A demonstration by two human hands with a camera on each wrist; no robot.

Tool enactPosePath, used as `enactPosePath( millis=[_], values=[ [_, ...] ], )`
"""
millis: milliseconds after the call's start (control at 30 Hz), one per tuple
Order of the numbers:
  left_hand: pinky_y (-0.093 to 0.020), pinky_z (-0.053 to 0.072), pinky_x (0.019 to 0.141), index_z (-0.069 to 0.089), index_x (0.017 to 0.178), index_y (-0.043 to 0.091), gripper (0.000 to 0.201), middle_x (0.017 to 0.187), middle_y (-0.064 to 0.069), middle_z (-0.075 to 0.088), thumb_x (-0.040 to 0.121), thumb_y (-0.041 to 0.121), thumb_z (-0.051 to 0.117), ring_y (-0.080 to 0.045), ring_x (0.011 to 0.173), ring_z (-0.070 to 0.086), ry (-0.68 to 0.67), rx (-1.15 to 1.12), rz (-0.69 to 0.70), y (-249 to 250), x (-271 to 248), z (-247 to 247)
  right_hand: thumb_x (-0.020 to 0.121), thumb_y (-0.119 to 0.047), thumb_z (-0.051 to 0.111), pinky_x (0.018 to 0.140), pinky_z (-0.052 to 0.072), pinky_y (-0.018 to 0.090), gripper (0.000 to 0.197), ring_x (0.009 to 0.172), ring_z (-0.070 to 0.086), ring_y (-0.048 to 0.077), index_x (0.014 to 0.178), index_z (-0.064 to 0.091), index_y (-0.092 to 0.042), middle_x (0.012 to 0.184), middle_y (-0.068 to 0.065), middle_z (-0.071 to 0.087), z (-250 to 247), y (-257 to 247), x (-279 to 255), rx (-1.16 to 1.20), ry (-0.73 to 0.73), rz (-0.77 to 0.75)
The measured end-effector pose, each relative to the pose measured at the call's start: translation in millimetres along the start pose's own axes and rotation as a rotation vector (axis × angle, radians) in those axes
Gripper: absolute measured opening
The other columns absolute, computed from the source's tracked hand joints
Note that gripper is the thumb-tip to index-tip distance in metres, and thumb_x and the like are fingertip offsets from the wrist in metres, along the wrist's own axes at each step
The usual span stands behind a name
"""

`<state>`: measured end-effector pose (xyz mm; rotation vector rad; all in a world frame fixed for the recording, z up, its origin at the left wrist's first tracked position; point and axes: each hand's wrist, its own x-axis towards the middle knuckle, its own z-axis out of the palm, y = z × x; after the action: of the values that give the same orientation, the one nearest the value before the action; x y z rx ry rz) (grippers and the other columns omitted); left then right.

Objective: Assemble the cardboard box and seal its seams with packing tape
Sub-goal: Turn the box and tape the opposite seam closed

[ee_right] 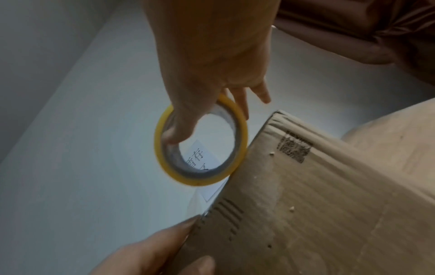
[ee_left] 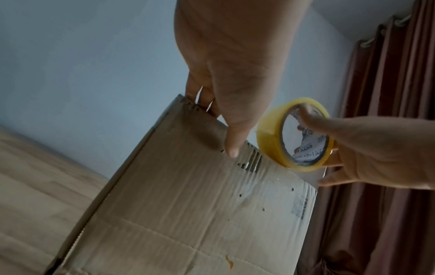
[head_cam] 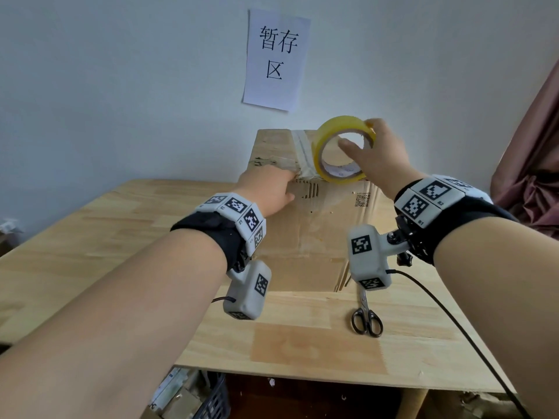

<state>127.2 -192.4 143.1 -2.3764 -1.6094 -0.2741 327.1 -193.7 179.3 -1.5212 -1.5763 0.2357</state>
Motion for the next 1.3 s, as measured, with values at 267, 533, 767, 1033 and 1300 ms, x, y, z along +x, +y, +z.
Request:
enactPosePath(
  millis=[267,533,767,1033,1300],
  values=[
    [-0.035,0.043,0.078,0.052,0.127,0.012,0.03,0.119,-0.011,0.06,0.1,0.021,0.04,-0.029,0.107,0.056,0.041,-0.072,0.004,-12,0,7,0.096,-0.028,0.04,0.052,0.034,0.027,0.026,0.06,0.043,0.017,0.114,0.045,-0.01,0.076,0.002,0.046,7,7,7,0.051,-0.069,0.136],
    [-0.036,0.045,0.081,0.043,0.136,0.012,0.038,0.124,-0.016,0.057,0.1,0.02,0.039,-0.032,0.109,0.055,-0.039,-0.028,-0.026,-34,-4,8,0.094,-0.019,0.039,0.053,0.032,0.031,0.013,0.073,0.051,0.029,0.102,0.039,-0.01,0.078,0.006,0.051,21,-9,-4,-0.202,-0.039,0.008],
    [-0.037,0.044,0.078,0.032,0.144,0.031,0.05,0.129,-0.01,0.052,0.096,0.036,0.044,-0.033,0.109,0.055,0.0,-0.047,0.008,-25,-3,11,0.081,0.013,0.042,0.068,0.043,0.038,0.087,0.103,0.048,0.032,0.15,0.016,-0.034,0.136,0.013,0.035,19,-27,-16,-0.464,0.038,-0.382],
    [-0.041,0.041,0.097,0.026,0.148,0.03,0.06,0.144,-0.011,0.039,0.094,0.046,0.045,-0.033,0.127,0.043,-0.011,-0.054,-0.029,-23,-5,14,0.09,-0.036,0.051,0.084,0.034,0.026,0.059,0.111,0.047,0.021,0.145,0.033,-0.026,0.13,0.007,0.045,18,-37,-12,-0.1,-0.113,-0.166],
    [-0.042,0.035,0.106,0.026,0.148,0.029,0.062,0.141,-0.013,0.043,0.092,0.048,0.046,-0.03,0.133,0.036,0.02,-0.093,-0.027,-25,-9,17,0.072,-0.07,0.058,0.08,0.05,0.04,0.067,0.097,0.055,0.027,0.121,0.042,-0.027,0.109,0.001,0.045,42,-56,-10,-0.049,0.087,0.017]
  ],
)
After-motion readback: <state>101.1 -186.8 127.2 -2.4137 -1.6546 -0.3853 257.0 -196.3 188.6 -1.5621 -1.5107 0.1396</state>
